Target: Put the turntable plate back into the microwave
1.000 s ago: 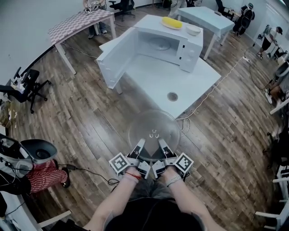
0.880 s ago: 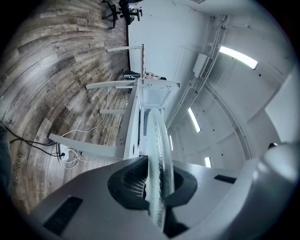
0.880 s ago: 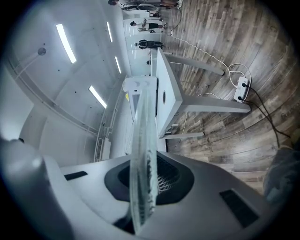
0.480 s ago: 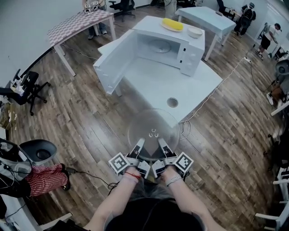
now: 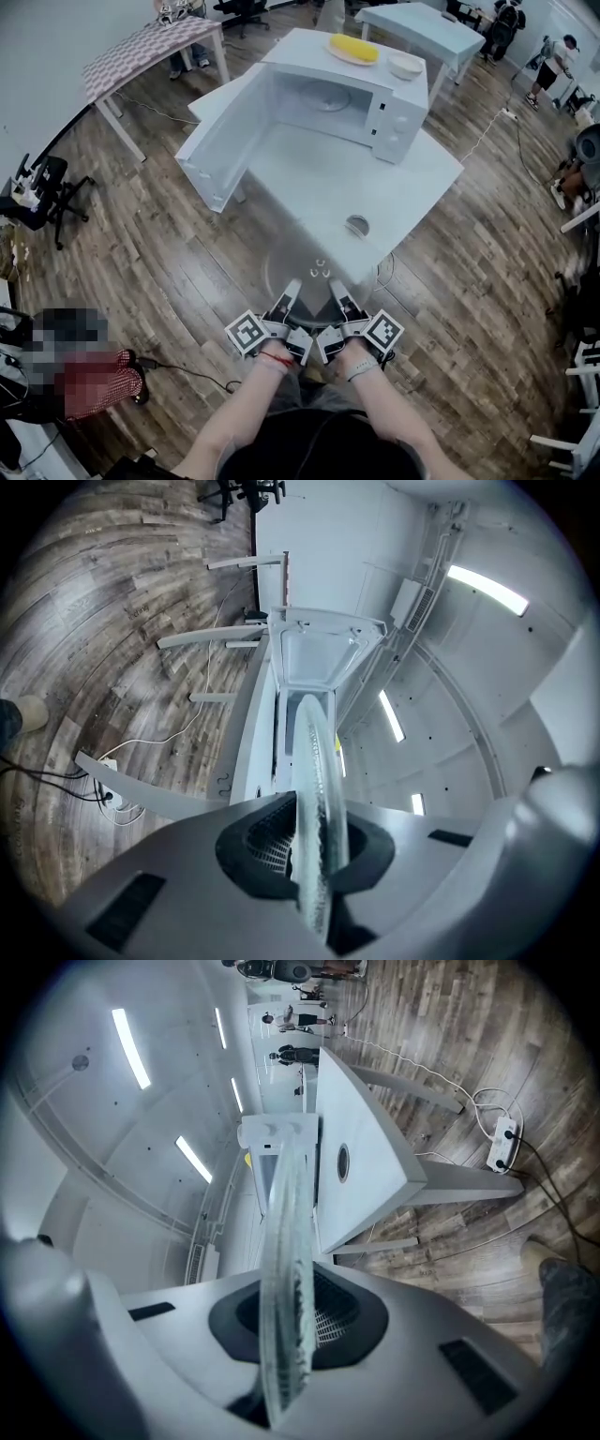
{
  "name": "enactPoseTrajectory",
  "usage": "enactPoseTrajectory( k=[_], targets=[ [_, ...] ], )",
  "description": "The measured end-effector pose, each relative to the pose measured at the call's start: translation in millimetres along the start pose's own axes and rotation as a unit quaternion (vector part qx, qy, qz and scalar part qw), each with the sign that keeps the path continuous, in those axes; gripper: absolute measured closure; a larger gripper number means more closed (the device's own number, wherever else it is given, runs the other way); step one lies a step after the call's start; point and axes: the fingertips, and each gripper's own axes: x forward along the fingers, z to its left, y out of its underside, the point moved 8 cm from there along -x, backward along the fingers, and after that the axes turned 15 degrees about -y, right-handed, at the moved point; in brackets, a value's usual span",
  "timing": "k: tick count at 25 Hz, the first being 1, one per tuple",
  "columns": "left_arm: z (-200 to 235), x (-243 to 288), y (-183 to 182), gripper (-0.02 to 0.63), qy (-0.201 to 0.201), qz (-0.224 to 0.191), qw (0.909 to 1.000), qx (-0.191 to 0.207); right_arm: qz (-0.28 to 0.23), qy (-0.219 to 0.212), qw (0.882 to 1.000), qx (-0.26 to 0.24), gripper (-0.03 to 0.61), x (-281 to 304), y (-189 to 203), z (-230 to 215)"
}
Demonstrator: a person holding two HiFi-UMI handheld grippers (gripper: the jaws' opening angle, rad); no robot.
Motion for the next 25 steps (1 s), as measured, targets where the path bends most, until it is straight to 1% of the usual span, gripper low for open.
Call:
enactPoseTrajectory(
  k=[13,20,25],
  targets=[
    [-14.9,59.9,-46.0,0.583,-0.011,0.022,0.9997,-0.006,-0.021,0.011,1.0,-0.001,0.538,64.5,-21.8,-14.4],
    [-19.2,93.6,-70.0,0.583,-0.025,0.044,0.9987,-0.003,-0.045,0.019,0.999,0.002,0.538,96.0,-33.2,-22.5],
    [-24.0,117.3,-88.4,0.583,-0.024,0.055,0.9982,-0.003,-0.057,0.019,0.998,0.0,0.538,120.7,-40.3,-28.1]
  ],
)
